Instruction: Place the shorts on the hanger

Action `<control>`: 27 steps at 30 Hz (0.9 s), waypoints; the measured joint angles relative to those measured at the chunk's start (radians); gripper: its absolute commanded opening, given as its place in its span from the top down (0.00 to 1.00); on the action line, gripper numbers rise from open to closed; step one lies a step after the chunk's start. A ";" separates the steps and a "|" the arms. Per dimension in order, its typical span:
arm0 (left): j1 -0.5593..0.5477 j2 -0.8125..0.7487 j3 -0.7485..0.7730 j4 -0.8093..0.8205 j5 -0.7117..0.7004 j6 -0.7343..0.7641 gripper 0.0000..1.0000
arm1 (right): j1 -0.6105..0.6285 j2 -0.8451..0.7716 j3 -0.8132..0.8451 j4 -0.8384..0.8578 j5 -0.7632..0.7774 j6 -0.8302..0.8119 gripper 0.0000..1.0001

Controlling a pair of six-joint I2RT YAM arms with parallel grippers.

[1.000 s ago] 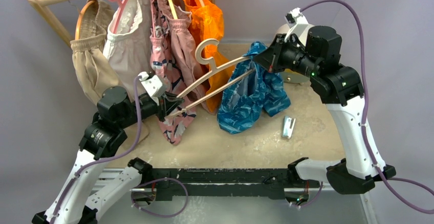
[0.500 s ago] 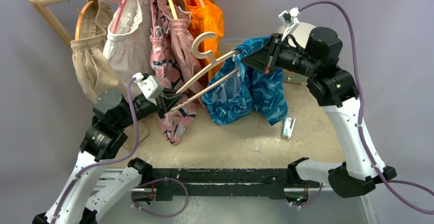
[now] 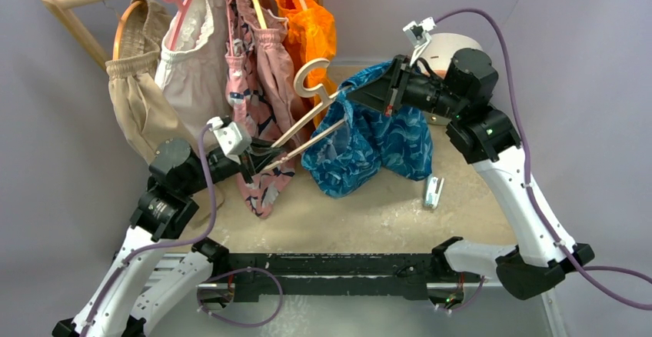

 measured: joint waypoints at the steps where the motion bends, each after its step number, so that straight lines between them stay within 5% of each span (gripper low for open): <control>1: 0.000 -0.003 -0.007 0.006 0.006 -0.004 1.00 | 0.010 0.005 -0.003 0.006 0.000 0.005 0.92; 5: 0.000 -0.013 -0.015 0.016 0.014 -0.017 1.00 | 0.032 0.018 -0.006 0.014 -0.005 0.013 0.67; 11: 0.000 -0.052 -0.035 0.023 0.019 -0.031 1.00 | 0.038 -0.009 -0.052 0.071 -0.016 -0.018 0.46; 20: 0.001 -0.107 -0.122 0.111 0.041 -0.096 1.00 | 0.039 -0.013 -0.048 0.064 -0.023 -0.113 0.43; 27: 0.001 -0.124 -0.140 0.139 0.041 -0.112 1.00 | 0.076 0.006 -0.031 0.146 -0.034 0.027 0.40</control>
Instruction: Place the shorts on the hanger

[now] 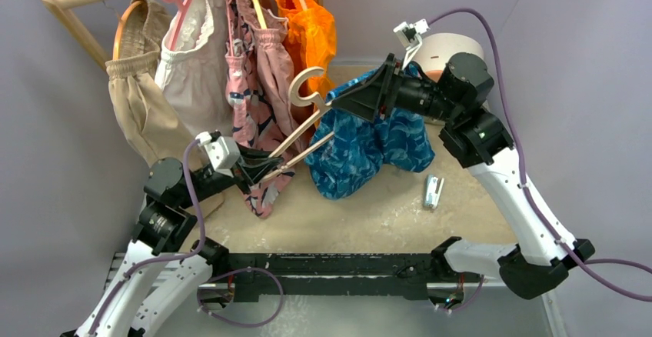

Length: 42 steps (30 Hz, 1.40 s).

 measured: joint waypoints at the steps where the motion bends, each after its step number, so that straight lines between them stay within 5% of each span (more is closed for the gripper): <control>1: 0.000 -0.002 -0.001 0.000 0.001 0.000 1.00 | 0.011 0.000 0.004 -0.006 0.010 -0.004 0.39; 15: 0.000 -0.045 -0.038 0.016 0.080 0.001 1.00 | 0.028 -0.127 0.121 -0.293 0.193 -0.628 0.32; 27: 0.000 -0.061 -0.038 0.010 0.113 0.036 1.00 | 0.030 -0.011 0.282 -0.642 0.187 -1.050 0.24; 37: 0.000 -0.029 -0.038 0.022 0.149 0.053 1.00 | 0.057 0.064 0.207 -0.741 0.063 -1.149 0.40; 42: 0.000 -0.023 -0.038 0.034 0.161 0.058 1.00 | 0.062 0.075 0.200 -0.755 0.027 -1.175 0.63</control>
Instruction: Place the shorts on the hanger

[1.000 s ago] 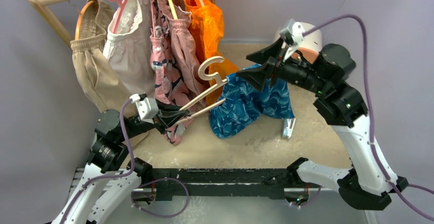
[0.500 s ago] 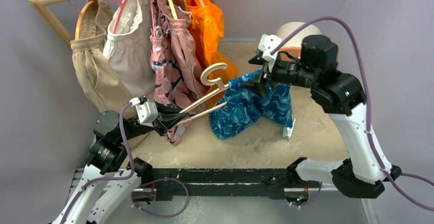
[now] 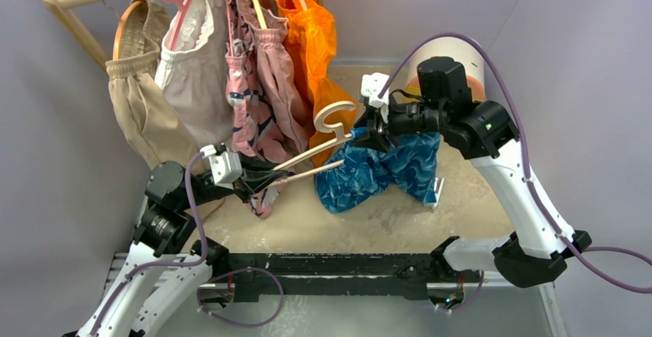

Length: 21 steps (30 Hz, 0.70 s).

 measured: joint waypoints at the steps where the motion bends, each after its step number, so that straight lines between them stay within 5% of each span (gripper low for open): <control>1: 0.000 0.000 0.000 0.000 0.002 0.002 1.00 | 0.000 0.002 0.000 -0.002 -0.006 -0.006 0.67; 7: 0.001 0.013 0.018 -0.014 -0.042 0.008 0.99 | 0.005 0.011 0.010 -0.046 -0.052 -0.055 0.99; 13: -0.001 0.023 0.089 -0.027 -0.171 -0.039 0.71 | 0.012 -0.005 0.043 -0.033 -0.048 -0.084 1.00; 21: -0.004 -0.001 0.256 -0.071 -0.454 -0.295 0.42 | 0.020 -0.129 -0.008 0.077 -0.017 -0.070 1.00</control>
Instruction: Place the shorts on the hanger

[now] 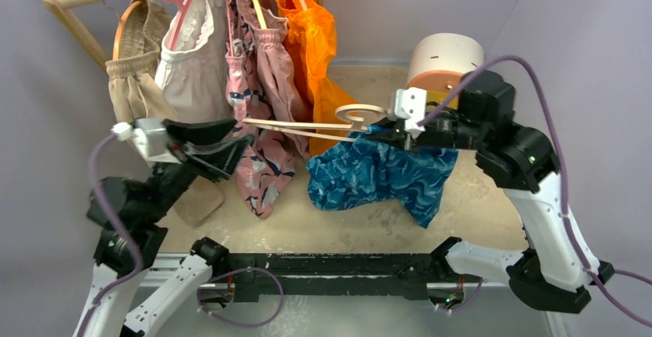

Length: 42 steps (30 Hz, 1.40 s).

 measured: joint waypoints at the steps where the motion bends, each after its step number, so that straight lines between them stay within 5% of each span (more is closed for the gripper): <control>1: 0.002 -0.005 0.031 -0.013 -0.040 -0.034 0.40 | -0.003 -0.021 -0.002 0.002 0.018 -0.001 1.00; 10: 0.002 -0.008 0.271 -0.181 -0.289 -0.317 0.49 | -0.009 -0.103 -0.001 0.014 0.073 -0.021 1.00; 18: 0.002 -0.004 0.209 -0.371 -0.430 -0.652 0.49 | -0.009 -0.184 -0.061 0.142 0.075 -0.017 1.00; 31: 0.002 0.007 -0.089 -0.341 -0.249 -1.069 0.46 | -0.009 -0.220 -0.096 0.348 -0.086 0.040 1.00; 42: 0.002 0.097 -0.194 -0.219 -0.064 -1.195 0.42 | -0.009 -0.177 -0.163 0.533 -0.182 0.125 1.00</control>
